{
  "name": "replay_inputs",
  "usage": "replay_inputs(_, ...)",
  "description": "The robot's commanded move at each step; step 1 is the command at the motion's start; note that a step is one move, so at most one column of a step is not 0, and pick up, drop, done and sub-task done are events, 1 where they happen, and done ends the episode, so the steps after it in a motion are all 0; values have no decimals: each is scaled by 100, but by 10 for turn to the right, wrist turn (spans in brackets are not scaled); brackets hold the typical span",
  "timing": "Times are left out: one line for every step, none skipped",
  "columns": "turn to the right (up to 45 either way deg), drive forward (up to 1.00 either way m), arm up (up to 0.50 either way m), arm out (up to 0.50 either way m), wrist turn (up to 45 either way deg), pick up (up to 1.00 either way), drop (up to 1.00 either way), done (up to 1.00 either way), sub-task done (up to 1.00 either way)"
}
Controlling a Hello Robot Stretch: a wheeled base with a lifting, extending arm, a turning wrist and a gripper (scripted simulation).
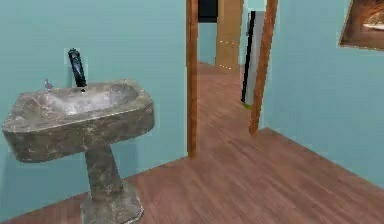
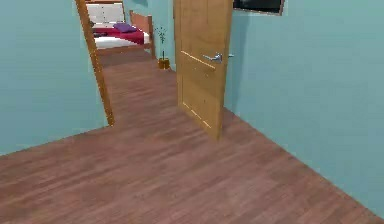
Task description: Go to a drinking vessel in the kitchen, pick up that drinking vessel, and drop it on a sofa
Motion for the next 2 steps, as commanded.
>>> replay_inputs(150,0,0,0,0,0,0,0,0)
replay_inputs(0,100,0,0,0,0,0,0,0)
